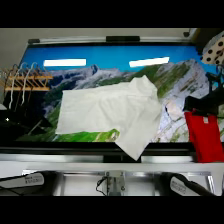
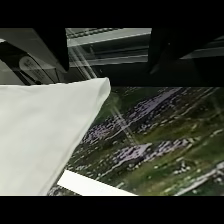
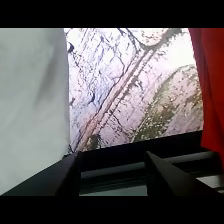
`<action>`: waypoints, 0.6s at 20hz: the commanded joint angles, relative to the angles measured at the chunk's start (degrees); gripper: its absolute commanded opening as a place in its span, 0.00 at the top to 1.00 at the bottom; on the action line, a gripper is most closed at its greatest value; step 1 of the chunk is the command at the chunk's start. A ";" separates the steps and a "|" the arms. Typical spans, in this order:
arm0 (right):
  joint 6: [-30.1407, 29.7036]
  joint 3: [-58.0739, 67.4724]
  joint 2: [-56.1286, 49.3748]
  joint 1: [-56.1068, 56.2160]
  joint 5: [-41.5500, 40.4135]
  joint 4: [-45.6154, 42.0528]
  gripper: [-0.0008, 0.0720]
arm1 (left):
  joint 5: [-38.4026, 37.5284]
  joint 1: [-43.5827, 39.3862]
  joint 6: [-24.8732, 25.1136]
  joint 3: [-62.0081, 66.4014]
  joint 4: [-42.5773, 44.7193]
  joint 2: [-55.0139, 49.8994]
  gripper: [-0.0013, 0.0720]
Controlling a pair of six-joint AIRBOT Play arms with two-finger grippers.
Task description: Fold the shirts.
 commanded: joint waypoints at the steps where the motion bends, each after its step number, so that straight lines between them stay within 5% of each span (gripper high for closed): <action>1: -0.57 -4.07 3.15 -1.22 -0.66 0.94 0.31 | 7.76 0.22 4.26 -7.85 -6.45 0.57 0.19; 9: -0.55 -4.07 3.15 -1.22 -1.05 1.77 0.31 | 11.65 -5.60 4.11 -8.00 -8.35 -2.56 0.21; 12: -0.55 -4.07 3.15 -1.22 -0.63 1.75 0.31 | 13.14 -6.21 3.98 -8.00 -9.84 -2.78 0.55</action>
